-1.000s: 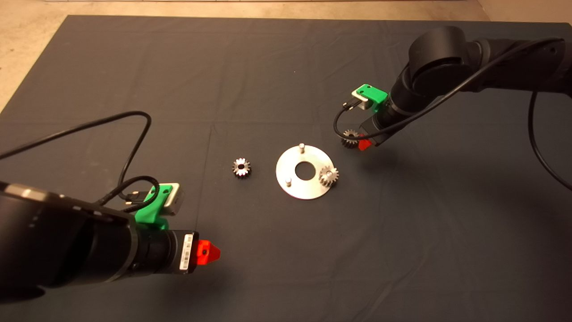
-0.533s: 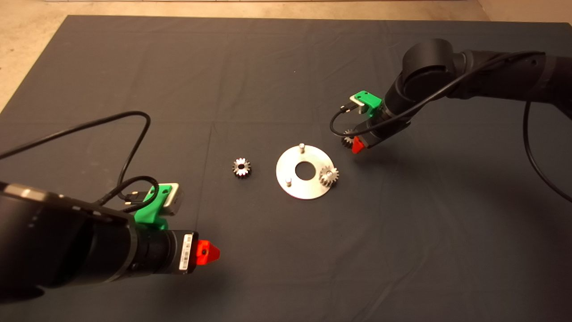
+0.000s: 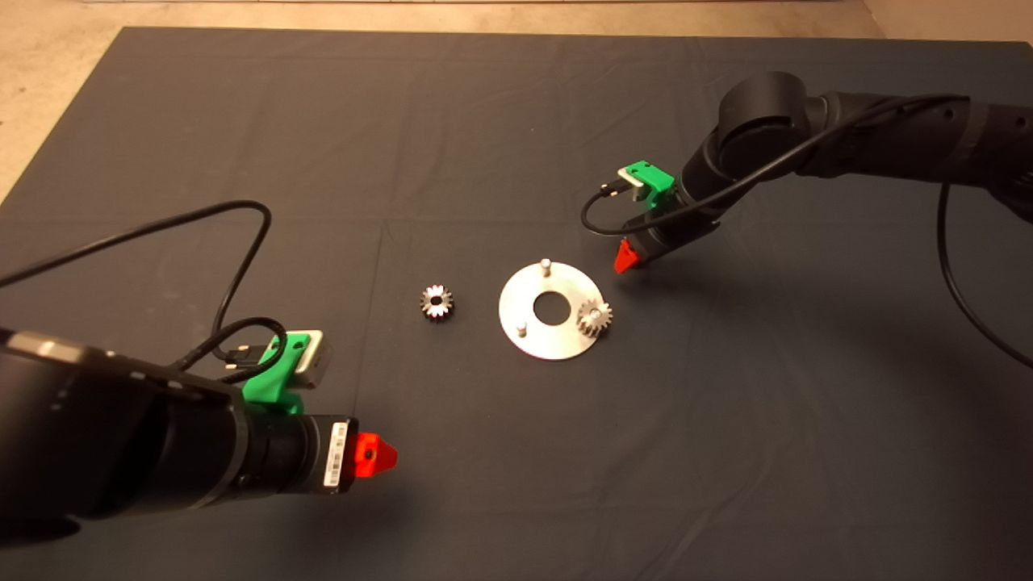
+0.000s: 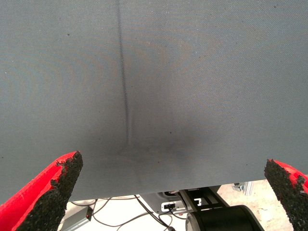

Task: Install three planetary gears onto the carrier pins

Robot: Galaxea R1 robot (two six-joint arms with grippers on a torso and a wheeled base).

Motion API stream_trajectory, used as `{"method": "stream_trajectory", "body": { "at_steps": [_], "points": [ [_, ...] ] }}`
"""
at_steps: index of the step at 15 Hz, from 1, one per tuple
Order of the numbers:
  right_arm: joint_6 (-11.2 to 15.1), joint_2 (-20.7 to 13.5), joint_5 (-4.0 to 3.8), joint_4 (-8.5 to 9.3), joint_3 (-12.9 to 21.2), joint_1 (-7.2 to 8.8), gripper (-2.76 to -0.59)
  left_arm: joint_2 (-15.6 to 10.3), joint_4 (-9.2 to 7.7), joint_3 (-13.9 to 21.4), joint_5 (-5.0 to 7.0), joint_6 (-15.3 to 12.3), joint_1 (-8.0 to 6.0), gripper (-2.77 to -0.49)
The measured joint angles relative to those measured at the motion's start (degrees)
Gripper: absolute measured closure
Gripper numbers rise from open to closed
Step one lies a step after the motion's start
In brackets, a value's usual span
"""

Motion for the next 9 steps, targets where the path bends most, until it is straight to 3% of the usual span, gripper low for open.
{"method": "stream_trajectory", "body": {
  "at_steps": [3, 5, 9],
  "points": [
    [-0.05, 0.02, 0.01, 0.21, -2.09, 0.00, -2.06, 0.00, 0.00, 0.00, 0.00, -0.03, 0.00, -2.75],
    [-0.18, 0.09, -0.52, 0.21, -3.74, 0.00, -2.06, 0.00, 0.00, 0.00, 0.00, -0.03, 0.00, -2.75],
    [-1.16, 0.15, -0.52, 0.21, -3.79, 0.00, -2.06, 0.00, 0.00, 0.00, 0.00, -0.05, -0.01, -2.75]
  ]
}}
